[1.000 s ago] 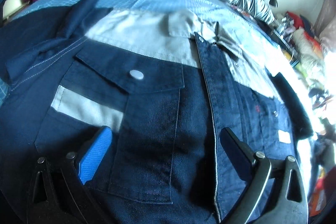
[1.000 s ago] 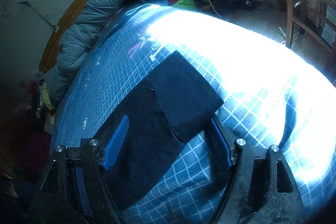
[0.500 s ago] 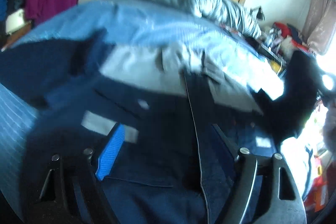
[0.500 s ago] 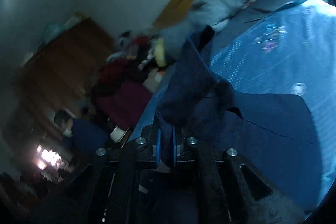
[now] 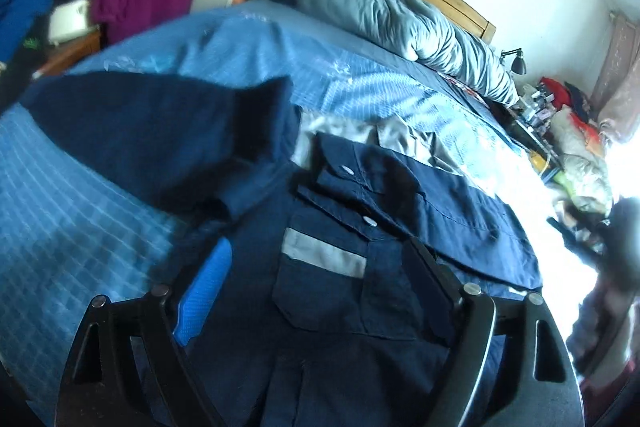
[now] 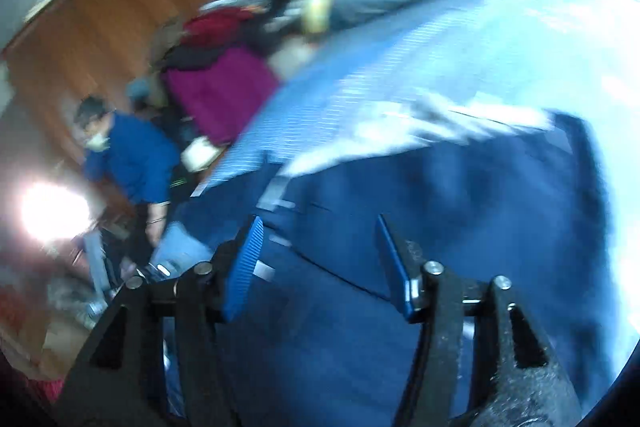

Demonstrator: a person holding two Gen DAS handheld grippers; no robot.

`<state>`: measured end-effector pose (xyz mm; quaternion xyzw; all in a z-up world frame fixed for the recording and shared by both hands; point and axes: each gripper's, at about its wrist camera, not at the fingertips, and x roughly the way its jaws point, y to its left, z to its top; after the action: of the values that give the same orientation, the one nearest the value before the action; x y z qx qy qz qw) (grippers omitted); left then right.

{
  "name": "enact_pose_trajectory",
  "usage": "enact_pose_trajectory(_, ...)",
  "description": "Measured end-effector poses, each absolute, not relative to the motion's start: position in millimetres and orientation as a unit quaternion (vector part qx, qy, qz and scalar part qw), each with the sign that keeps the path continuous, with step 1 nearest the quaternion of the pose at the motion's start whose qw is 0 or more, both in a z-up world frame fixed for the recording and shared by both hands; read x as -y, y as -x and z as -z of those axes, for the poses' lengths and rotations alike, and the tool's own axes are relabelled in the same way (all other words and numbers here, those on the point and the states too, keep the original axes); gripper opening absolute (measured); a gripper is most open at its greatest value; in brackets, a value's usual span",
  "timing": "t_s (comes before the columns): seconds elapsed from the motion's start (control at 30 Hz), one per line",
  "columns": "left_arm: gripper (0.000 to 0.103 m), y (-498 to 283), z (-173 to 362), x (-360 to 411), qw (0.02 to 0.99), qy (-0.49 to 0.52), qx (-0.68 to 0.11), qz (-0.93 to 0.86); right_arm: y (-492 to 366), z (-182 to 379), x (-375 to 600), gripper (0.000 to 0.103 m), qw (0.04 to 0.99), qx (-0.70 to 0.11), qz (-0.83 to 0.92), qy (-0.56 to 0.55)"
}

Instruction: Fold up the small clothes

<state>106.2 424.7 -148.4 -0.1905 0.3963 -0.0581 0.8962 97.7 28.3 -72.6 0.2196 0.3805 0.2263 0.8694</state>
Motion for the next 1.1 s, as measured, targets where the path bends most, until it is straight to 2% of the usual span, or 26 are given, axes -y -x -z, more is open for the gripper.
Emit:
enact_pose_trajectory(0.23,0.087,-143,162,-401,0.882,0.227,-0.404,0.085,-70,106,84,0.058,0.867,-0.404,-0.105,-0.271)
enact_pose_trajectory(0.37,0.087,-145,167,-394,0.880,0.222,-0.412,0.086,-79,127,109,0.058,0.850,-0.412,-0.104,-0.313)
enact_pose_trajectory(0.47,0.087,-141,169,-393,0.879,0.213,-0.419,0.081,-99,144,109,0.066,0.832,-0.428,-0.122,-0.331)
enact_pose_trajectory(0.5,0.087,-140,170,-395,0.879,0.216,-0.418,0.078,-106,152,111,0.065,0.826,-0.437,-0.120,-0.336)
enact_pose_trajectory(0.53,0.087,-139,170,-397,0.879,0.221,-0.417,0.075,-110,160,113,0.057,0.820,-0.452,-0.114,-0.333)
enact_pose_trajectory(0.57,0.087,-138,169,-401,0.878,0.226,-0.416,0.070,-110,165,120,0.011,0.822,-0.460,-0.103,-0.319)
enact_pose_trajectory(0.6,0.087,-136,170,-405,0.878,0.231,-0.415,0.065,-108,169,125,0.007,0.823,-0.461,-0.098,-0.317)
enact_pose_trajectory(0.83,0.087,-116,170,-464,0.878,0.245,-0.411,0.004,-103,178,137,0.007,0.806,-0.460,-0.116,-0.355)
enact_pose_trajectory(0.97,0.087,-95,165,-534,0.875,0.290,-0.383,-0.059,-86,152,125,0.033,0.840,-0.447,-0.104,-0.290)
enact_pose_trajectory(1.1,0.088,-78,164,-612,0.870,0.317,-0.356,-0.128,-55,128,109,0.045,0.864,-0.426,-0.112,-0.243)
